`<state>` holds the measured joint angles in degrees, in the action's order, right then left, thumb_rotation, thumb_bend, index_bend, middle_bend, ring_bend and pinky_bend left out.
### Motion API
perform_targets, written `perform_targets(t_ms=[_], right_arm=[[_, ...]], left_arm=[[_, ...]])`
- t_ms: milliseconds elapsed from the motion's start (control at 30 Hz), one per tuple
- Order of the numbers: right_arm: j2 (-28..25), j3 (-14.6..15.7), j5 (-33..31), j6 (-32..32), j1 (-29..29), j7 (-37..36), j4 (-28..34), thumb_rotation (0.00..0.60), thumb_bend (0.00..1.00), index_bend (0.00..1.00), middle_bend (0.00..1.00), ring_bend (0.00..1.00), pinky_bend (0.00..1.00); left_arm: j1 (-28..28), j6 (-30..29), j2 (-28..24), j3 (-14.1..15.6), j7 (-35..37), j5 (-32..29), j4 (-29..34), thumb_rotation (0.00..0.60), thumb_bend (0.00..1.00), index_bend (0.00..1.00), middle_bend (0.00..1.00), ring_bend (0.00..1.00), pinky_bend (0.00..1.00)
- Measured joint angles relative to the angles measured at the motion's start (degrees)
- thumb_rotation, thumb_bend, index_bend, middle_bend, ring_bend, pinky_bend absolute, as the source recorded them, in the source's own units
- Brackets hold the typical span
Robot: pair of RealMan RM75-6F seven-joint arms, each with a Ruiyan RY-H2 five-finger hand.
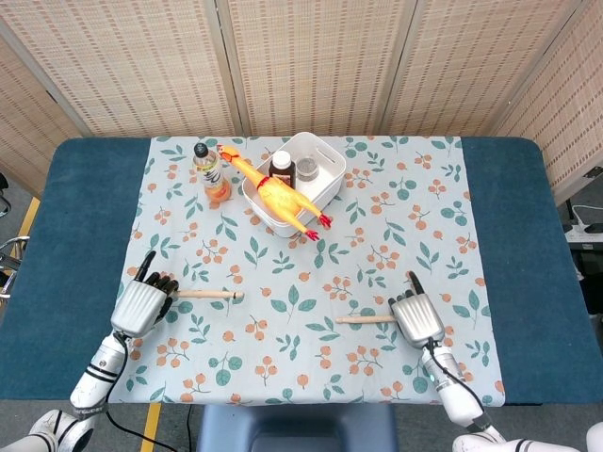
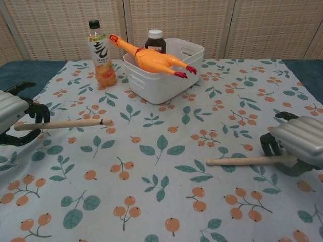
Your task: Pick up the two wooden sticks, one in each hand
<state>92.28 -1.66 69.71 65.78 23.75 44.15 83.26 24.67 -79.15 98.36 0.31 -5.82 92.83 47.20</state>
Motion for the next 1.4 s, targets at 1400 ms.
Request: perform_targets(t_ms=[1400], right_arm=[[0.5,-7.4,13.6,4.0,5.9,-14.7,9.9,0.6,0.45,0.99,0.86,0.48,0.0]], left_arm=[[6.4,11.9,-10.0,-8.8,-12.3,-12.5,40.8,0.6,0.55,0.82,0.85,0.47,0.09]])
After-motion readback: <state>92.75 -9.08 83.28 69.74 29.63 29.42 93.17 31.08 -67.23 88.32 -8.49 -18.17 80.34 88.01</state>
